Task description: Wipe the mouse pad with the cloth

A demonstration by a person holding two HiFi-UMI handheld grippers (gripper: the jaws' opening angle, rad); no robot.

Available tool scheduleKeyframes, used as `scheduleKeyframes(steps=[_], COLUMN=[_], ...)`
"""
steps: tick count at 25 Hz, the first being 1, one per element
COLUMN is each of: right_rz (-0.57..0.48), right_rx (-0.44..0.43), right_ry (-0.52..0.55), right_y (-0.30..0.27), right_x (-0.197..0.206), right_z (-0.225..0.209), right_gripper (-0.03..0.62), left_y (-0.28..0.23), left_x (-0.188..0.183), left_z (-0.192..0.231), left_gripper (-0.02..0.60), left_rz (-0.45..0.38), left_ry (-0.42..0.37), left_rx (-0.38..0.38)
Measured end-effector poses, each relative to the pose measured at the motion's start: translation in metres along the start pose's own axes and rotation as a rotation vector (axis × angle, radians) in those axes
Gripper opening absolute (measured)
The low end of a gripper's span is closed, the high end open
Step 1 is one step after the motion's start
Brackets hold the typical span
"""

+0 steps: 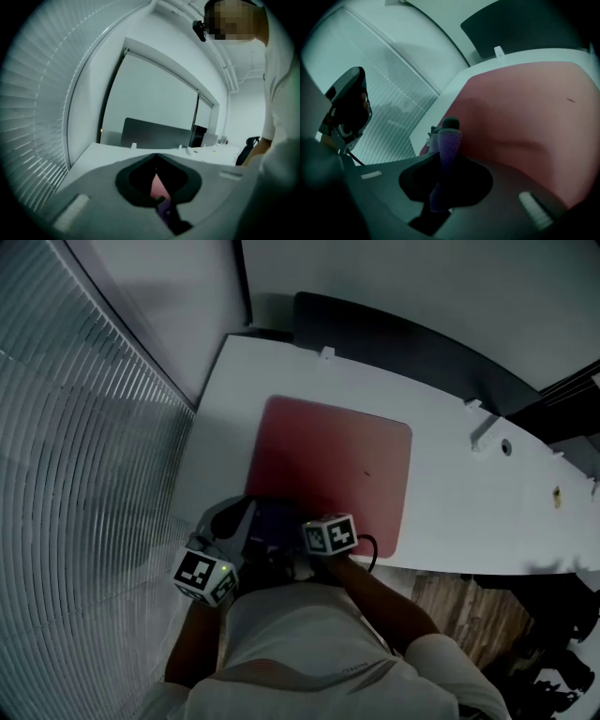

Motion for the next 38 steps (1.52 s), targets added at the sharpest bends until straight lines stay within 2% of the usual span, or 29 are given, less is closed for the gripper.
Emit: scheduleKeyframes(steps=[5,9,14,20,26,31,38], right_rz=[-0.06,-0.12,-0.179,-0.212,-0.195,-0.301,-0.526], right_rx=[0.086,0.134,0.2,0.255,0.343,0.34,0.216], right_ry=[-0.077,-0.151,-0.208,-0.278,-0.326,-0.222,-0.054], right_y=[0.046,0.101,0.149,0.197,0.226,0.241,0.242], right_x=[0.018,0.033,0.05,0.066,0.083,0.057,-0.024], right_z=[-0.064,-0.09,-0.122,-0.151,-0.176,-0.164,-0.114], right_gripper=[0.058,0.058,0.058,0.058,0.058,0.058,0.057], left_y=[-0.037,-0.057,-0.078,-0.095,-0.105,-0.106,-0.101], left_x=[0.004,-0.012,-0.013,-0.018,-0.02,-0.021,-0.03], left_z=[-0.023,-0.049,-0.074,-0.097,-0.103,-0.1,-0.087], left_gripper=[0.002,0.002,0.003,0.003,0.002,0.003,0.003], left_rz=[0.008,0.017,0.006,0.011,0.011,0.004,-0.024], left_ry=[-0.012,-0.028,-0.05,-0.054,-0.062,-0.064,-0.066], left_rx=[0.101,0.168,0.243,0.294,0.305,0.286,0.232])
Point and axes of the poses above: the fingertips, and each gripper's own axes: y backward along the fingers, z to its left, x out of its underside, the point moved 3 cm from there along y, backward along the fingers, and after that the axes turned 8 degrees about -y, right-handed, at the moved point
